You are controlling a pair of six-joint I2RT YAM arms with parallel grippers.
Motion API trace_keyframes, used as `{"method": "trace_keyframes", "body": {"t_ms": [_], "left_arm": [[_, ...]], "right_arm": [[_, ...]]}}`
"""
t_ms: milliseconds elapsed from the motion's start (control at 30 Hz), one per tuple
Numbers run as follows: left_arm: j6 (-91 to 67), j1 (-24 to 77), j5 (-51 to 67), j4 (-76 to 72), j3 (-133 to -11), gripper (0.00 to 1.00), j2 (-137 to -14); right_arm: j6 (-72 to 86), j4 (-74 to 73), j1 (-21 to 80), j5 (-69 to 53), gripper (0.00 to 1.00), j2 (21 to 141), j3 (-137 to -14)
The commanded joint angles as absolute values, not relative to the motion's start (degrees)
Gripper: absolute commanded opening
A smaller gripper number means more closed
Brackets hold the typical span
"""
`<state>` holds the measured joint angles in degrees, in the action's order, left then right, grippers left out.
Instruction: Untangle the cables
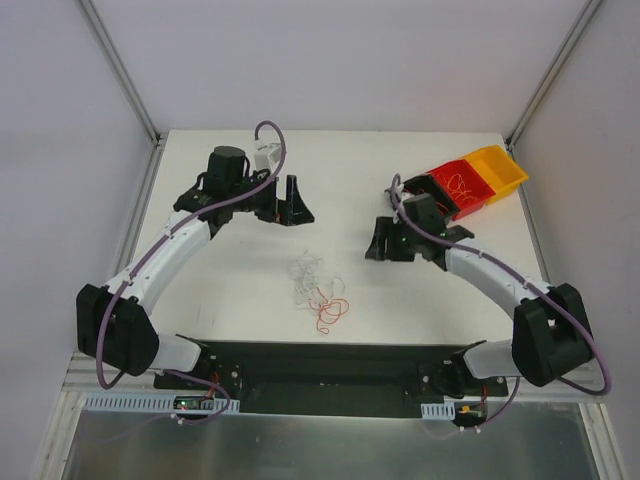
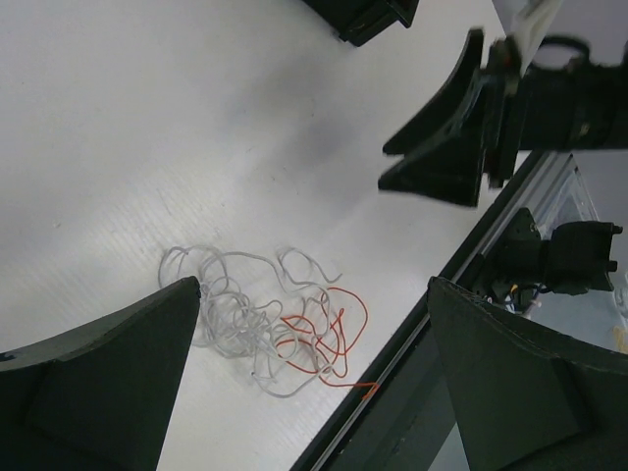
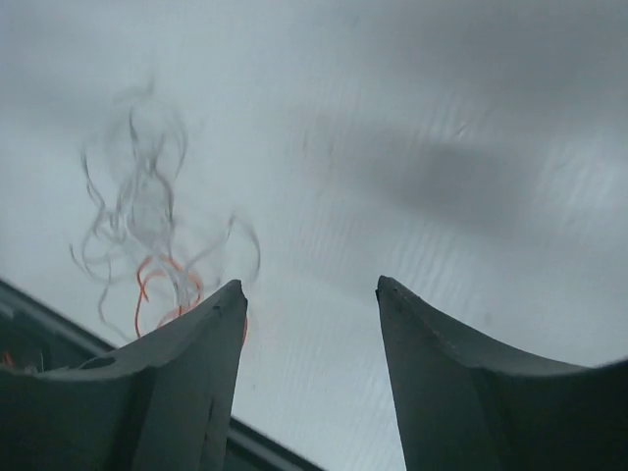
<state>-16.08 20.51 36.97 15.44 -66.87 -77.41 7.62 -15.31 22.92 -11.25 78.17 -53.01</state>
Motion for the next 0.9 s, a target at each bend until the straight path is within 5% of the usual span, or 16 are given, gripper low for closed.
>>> {"method": "trace_keyframes", "body": {"t_ms": [0, 267, 600, 867], "left_arm": [[-16.5, 20.1, 39.5, 14.6, -67.2, 0.99, -79.2], [-17.8, 20.7, 42.8, 14.8, -67.7, 0.98, -85.5], [-18.4, 36.3, 19.8, 15.9, -59.8, 0.94, -81.4], [-25.4, 40.6, 11.3, 11.9, -48.4, 0.93, -71.6]], "right_arm": [[10.4, -10.2, 30.3, -19.4, 0.59, 74.6, -46.2], [12.5, 2.1, 47.2, -16.7, 0.70, 72.7, -36.2], [22.4, 2.7, 50.6, -7.0, 0.62, 72.9, -30.2], [28.5, 13.2, 50.7, -12.6, 0.57, 80.1, -29.1]]}}
